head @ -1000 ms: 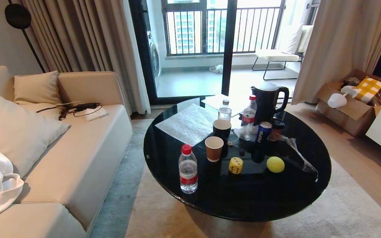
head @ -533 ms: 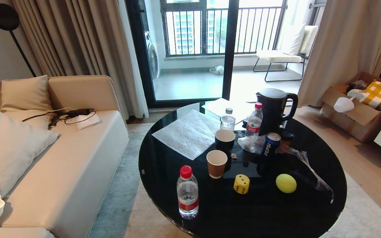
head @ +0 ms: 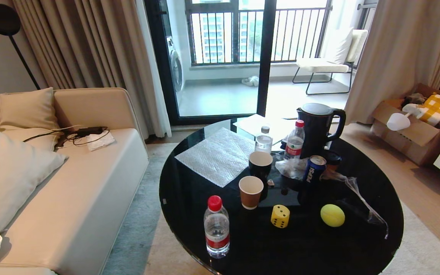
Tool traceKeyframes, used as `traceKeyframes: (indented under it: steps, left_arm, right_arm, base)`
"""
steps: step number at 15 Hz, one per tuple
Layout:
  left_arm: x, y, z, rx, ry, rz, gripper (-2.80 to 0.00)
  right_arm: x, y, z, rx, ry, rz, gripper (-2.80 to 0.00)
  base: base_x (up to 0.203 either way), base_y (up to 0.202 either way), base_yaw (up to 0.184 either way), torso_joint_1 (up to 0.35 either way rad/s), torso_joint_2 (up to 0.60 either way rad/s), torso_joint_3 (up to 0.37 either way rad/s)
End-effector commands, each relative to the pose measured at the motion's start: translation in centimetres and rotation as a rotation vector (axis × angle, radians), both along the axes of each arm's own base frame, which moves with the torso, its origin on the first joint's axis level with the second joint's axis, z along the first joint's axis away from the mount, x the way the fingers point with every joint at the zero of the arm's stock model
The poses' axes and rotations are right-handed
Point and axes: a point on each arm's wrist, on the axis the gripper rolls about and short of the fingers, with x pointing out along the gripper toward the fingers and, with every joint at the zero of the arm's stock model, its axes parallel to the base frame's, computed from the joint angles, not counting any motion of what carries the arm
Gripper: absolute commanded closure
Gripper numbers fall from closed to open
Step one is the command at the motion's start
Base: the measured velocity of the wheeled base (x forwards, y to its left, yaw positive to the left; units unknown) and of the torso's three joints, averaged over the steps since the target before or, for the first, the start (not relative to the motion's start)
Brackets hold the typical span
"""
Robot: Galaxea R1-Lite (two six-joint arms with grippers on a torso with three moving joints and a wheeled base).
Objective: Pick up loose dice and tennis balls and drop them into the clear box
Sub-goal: Pick up the ball on the table
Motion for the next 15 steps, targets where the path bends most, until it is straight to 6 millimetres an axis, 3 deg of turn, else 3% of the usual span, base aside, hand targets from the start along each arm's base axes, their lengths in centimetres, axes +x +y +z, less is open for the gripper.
traceKeyframes:
  steps: [1,7,15]
  left_arm:
    - [0.01,0.00,-0.03,0.000,0.000,0.000,0.00]
    - [0.01,0.00,-0.04,0.000,0.002,0.000,0.00]
    - [0.00,0.00,0.00,0.000,0.000,0.000,0.00]
  right_arm:
    - [0.03,0.00,-0.10,0.001,0.005,0.000,0.00]
    - [0.03,0.00,-0.08,0.001,0.004,0.000,0.00]
    - [0.03,0.00,-0.08,0.000,0.004,0.000,0.00]
  base:
    - [0.000,0.000,0.000,0.000,0.00,0.000]
    - [0.000,0.000,0.000,0.001,0.00,-0.030]
    - [0.000,0.000,0.000,0.004,0.00,-0.189]
